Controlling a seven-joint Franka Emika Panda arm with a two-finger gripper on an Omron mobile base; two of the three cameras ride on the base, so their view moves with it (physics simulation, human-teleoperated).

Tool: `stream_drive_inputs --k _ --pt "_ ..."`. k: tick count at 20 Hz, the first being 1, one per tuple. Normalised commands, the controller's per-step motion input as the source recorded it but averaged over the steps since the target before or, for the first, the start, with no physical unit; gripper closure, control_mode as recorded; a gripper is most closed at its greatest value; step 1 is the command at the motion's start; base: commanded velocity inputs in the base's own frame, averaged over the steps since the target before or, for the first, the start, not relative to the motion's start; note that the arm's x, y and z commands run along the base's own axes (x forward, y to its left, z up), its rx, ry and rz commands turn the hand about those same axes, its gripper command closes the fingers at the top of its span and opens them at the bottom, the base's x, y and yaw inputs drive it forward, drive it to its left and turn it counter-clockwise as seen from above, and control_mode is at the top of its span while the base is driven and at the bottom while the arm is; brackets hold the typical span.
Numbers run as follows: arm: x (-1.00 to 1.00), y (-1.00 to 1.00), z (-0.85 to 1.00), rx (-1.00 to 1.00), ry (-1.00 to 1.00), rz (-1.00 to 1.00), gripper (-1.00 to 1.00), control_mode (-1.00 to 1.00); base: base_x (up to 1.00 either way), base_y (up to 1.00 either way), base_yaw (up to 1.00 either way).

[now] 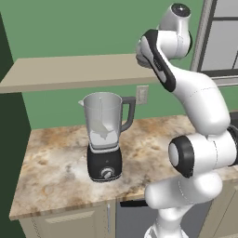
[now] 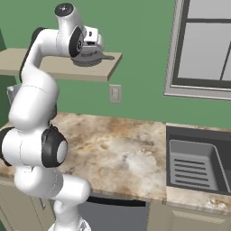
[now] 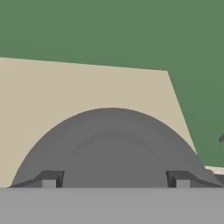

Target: Open the blender lid, put the pear in the blender, close the lid, and start the blender.

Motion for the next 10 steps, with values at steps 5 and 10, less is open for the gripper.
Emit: stream_drive_inputs --k 5,10 --pt "-0.57 0.15 0.45 0.00 0.00 0.00 1.00 -1.00 0.00 0.00 0.00" --pt "-0.75 0.39 0.16 0.00 0.04 -0.06 1.00 -1.00 0.00 0.00 0.00"
